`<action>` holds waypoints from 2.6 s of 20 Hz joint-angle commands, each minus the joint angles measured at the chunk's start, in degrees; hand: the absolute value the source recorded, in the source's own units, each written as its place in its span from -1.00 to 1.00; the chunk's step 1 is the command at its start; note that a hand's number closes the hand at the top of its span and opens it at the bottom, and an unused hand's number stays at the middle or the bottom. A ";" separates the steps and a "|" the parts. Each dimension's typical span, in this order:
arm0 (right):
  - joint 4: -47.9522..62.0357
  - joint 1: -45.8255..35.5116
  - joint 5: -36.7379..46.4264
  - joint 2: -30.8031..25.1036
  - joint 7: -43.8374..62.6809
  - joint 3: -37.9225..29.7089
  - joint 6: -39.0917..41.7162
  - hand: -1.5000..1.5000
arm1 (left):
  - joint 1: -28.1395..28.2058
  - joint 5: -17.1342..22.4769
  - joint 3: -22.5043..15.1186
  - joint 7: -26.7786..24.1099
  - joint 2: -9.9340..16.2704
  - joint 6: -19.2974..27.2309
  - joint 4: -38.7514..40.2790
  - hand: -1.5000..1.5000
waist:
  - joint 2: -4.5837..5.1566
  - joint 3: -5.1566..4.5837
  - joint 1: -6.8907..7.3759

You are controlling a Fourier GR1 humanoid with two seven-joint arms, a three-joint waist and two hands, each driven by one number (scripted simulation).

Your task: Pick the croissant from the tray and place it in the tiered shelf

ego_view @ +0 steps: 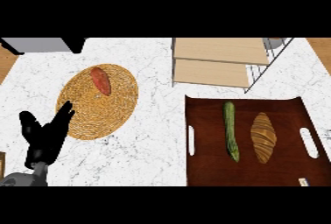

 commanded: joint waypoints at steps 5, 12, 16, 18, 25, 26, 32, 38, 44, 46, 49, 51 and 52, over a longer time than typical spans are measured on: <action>-17.20 7.74 -1.31 -5.12 11.48 0.19 5.94 -1.00 | 0.13 -0.37 0.33 0.70 -1.72 -2.41 3.17 0.00 | 0.37 -0.41 0.51; -36.26 7.24 0.17 -9.24 36.95 1.87 -5.51 -1.00 | 1.88 -1.55 -0.46 1.96 -2.05 -1.80 -1.47 0.00 | 0.34 -0.44 1.15; -35.69 -2.57 4.84 -11.77 49.46 6.04 -13.48 -1.00 | -1.27 -2.95 -0.54 2.26 -3.53 -1.36 1.81 0.00 | 0.75 -0.41 2.21; -36.67 -1.47 7.09 -13.69 52.54 5.30 -12.46 -1.00 | -1.03 -2.17 0.65 2.09 -3.37 -2.92 3.03 0.00 | 0.55 -0.39 1.46; -32.38 -15.35 14.54 -12.74 67.36 18.49 -15.09 -1.00 | 0.44 -4.00 -0.03 3.07 -4.32 -2.84 -0.62 0.00 | 0.49 -0.32 2.28; -33.08 -14.90 16.10 -11.77 66.56 19.93 -14.50 -1.00 | -2.02 -3.14 2.42 0.30 -4.88 -4.87 6.07 0.00 | 0.55 -0.35 1.67; -30.08 -19.67 20.25 -9.81 70.92 23.14 -11.29 -1.00 | -1.91 -4.66 2.51 4.92 -4.95 -4.34 2.24 0.00 | 0.44 -0.30 1.57; -30.05 -18.18 30.19 -4.88 74.35 28.24 -15.08 -1.00 | 0.22 -4.83 4.41 3.16 -4.84 -6.88 2.73 0.00 | 0.39 -0.32 1.28; -28.89 -20.54 29.70 -4.79 76.04 24.51 -10.57 -1.00 | -3.11 -8.50 3.99 4.18 -9.18 -3.44 4.92 0.00 | 0.37 -0.31 0.91; -26.74 -23.79 33.64 -0.82 78.20 27.55 -12.61 -1.00 | 2.96 -7.37 4.84 3.36 -7.13 -6.51 -1.18 0.00 | 0.33 -0.30 1.59; -29.17 -19.37 35.30 -0.13 76.40 26.18 -12.05 -1.00 | 4.82 -8.59 4.81 4.88 -8.04 -5.37 -4.56 0.00 | 0.26 -0.29 1.34; -27.18 -21.04 36.46 0.07 77.27 27.15 -11.45 -1.00 | 1.23 -10.42 4.38 2.95 -10.14 -4.86 2.82 0.00 | 0.37 -0.31 1.13; -23.11 -22.70 39.16 2.95 76.36 30.32 -13.12 -1.00 | 0.22 -6.63 7.99 3.81 -6.54 -9.52 3.23 0.00 | 0.44 -0.31 1.46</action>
